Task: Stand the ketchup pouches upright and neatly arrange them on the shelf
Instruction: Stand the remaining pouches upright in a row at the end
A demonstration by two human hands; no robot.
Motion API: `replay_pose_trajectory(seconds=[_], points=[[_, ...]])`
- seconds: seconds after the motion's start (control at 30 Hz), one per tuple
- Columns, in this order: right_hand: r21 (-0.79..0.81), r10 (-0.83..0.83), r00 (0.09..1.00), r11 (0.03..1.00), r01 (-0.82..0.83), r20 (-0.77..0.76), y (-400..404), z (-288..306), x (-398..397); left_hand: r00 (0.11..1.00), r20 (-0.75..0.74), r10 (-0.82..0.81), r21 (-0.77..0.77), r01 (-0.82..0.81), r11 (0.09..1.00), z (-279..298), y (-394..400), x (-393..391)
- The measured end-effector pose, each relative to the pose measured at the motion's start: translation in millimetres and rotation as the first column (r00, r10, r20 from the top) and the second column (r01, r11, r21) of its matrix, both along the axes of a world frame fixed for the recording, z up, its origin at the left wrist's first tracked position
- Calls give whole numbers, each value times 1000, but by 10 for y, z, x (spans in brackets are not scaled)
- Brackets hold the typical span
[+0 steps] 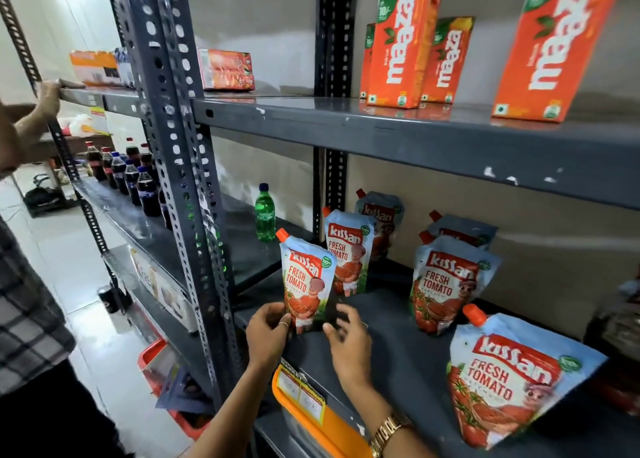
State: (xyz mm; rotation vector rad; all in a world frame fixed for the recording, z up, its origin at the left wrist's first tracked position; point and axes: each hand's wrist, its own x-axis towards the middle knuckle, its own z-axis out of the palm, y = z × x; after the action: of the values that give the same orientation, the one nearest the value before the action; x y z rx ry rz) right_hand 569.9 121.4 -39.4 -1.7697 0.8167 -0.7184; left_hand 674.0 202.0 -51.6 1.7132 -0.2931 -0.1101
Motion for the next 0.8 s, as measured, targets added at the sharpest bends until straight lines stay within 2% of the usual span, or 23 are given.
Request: replay_pose_trajectory(seconds=[0.13,0.33,0.57,0.67,0.8], points=[[-91,-192,968,974,209,162,100,-59,-286,999,-12,48,-42,-49,998,-6,13,-242],[-137,-328,880,909,393,345,156,45,-822,998,27,-57,-64,58,996,158,20,-704],[-203,-399,839,847,492,370,101,79,-1512,982,-13,-191,-47,190,981,229,-153,-1308],[-154,-458,836,842,517,301,50,90,-1780,968,18,-250,-1,250,968,221,-228,-1553],[-186,-449,857,847,498,252,-77,84,-2106,947,53,-318,96,312,945,253,-359,-1847]])
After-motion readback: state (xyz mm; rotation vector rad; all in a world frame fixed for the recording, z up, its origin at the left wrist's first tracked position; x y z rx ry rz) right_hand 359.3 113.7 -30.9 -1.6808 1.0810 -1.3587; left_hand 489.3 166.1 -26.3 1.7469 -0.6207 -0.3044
